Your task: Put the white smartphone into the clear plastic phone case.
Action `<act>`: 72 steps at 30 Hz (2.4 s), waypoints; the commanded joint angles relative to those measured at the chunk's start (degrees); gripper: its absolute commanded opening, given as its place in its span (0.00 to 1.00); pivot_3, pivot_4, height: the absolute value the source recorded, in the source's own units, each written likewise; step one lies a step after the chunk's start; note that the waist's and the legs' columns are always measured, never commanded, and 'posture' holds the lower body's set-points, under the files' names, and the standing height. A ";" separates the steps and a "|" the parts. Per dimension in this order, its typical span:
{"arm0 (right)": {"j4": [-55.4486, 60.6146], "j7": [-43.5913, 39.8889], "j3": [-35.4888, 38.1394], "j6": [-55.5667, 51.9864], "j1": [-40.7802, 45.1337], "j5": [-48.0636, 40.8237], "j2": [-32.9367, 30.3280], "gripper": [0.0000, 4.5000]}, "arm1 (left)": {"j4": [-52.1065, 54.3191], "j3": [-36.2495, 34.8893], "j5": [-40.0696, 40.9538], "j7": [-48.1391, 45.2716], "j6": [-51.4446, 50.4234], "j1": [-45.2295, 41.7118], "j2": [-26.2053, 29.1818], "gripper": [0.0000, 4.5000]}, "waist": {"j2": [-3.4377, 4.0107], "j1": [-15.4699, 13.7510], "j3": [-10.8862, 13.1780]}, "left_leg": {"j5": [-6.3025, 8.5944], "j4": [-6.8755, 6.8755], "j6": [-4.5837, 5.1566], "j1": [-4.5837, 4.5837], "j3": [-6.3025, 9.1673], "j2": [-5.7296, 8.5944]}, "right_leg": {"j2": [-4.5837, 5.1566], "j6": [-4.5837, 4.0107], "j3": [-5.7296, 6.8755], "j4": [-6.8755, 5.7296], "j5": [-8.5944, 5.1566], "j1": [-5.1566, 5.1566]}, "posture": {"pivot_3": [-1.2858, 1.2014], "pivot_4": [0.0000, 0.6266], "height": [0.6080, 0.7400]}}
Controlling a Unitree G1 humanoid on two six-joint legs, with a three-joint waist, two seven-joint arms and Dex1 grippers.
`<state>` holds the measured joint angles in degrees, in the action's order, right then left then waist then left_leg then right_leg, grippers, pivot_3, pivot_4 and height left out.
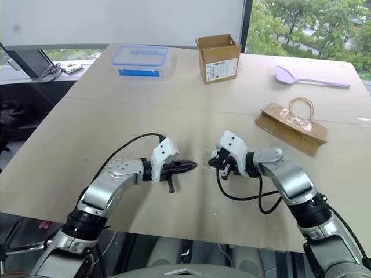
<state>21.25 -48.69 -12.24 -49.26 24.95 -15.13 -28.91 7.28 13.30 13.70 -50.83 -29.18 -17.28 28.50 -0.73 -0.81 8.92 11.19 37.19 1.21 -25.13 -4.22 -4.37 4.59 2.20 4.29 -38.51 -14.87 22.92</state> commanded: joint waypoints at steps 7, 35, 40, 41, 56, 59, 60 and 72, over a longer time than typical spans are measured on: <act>10.56 6.93 6.79 -1.15 -5.24 4.99 -14.42 0.03 | -0.41 -0.41 0.18 1.97 -0.49 -2.21 -1.64 0.00 | -0.05 -0.04 0.02 | 0.00 -0.12 0.00 -0.06 -0.09 0.05 | 0.01 0.00 0.03 0.23 -0.01 0.00 | 0.52 0.24 1.00; 13.54 8.91 -1.80 -2.71 -10.99 7.89 -18.46 0.03 | -3.32 1.97 -1.45 0.17 1.44 -3.03 -3.12 0.00 | -0.08 0.01 0.06 | 0.00 -0.10 0.00 -0.57 -0.03 0.04 | -0.04 0.04 0.23 0.42 0.01 0.30 | 0.52 0.24 1.00; 14.07 7.58 -4.52 -2.33 -9.16 7.54 -17.51 0.03 | -2.97 2.27 -1.57 0.53 1.38 -2.92 -3.41 0.00 | -0.08 0.09 0.06 | 0.00 -0.10 0.01 -0.56 -0.03 0.04 | -0.05 0.04 0.23 0.42 0.01 0.30 | 0.52 0.24 1.00; 14.13 7.34 -5.25 -2.33 -8.73 7.54 -17.24 0.03 | -2.90 2.28 -1.57 0.55 1.36 -2.89 -3.44 0.00 | -0.08 0.16 0.06 | 0.00 -0.10 0.01 -0.56 -0.03 0.04 | -0.05 0.04 0.23 0.42 0.01 0.30 | 0.52 0.24 1.00; 8.02 2.90 -13.55 1.40 -3.04 8.59 -9.83 0.03 | -0.20 1.18 -1.30 1.70 -0.59 -0.97 -2.81 0.00 | -0.20 1.87 -0.03 | 0.00 -0.09 0.00 -0.13 0.39 -0.19 | -0.79 -0.10 -0.34 0.32 0.10 0.27 | 0.52 0.24 1.00; 7.49 2.15 -13.29 1.84 -2.91 8.31 -8.85 0.03 | 0.04 1.05 -1.27 1.95 -0.95 -0.85 -2.97 0.00 | -0.21 1.87 -0.03 | 0.00 -0.31 0.00 0.39 0.23 -0.22 | -0.84 -0.13 -0.55 0.33 0.09 0.00 | 0.52 0.24 1.00; 6.96 2.15 -13.25 1.99 -2.79 8.80 -8.98 0.03 | 0.14 0.88 -1.35 2.03 -0.96 -0.64 -2.80 0.00 | -0.21 1.88 -0.03 | 0.00 -0.35 0.00 0.45 0.22 -0.22 | -0.86 -0.14 -0.60 0.33 0.08 0.00 | 0.52 0.24 1.00; 11.50 -2.76 3.76 -4.46 -0.41 -3.83 -9.62 0.03 | -0.44 -2.72 0.34 2.24 -3.53 -0.02 -1.69 0.00 | -0.21 1.82 -0.01 | 0.01 -0.44 -0.01 0.41 0.14 -0.24 | -0.91 -0.32 -1.02 0.33 0.22 0.23 | 0.52 0.24 1.00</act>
<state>28.30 -49.45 -9.87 -53.39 22.48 -13.27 -40.74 6.17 10.10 13.31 -48.63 -31.86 -17.56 27.09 -0.94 1.01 8.91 11.19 36.73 1.20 -24.71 -4.08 -4.61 3.67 1.89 3.25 -38.18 -14.65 23.17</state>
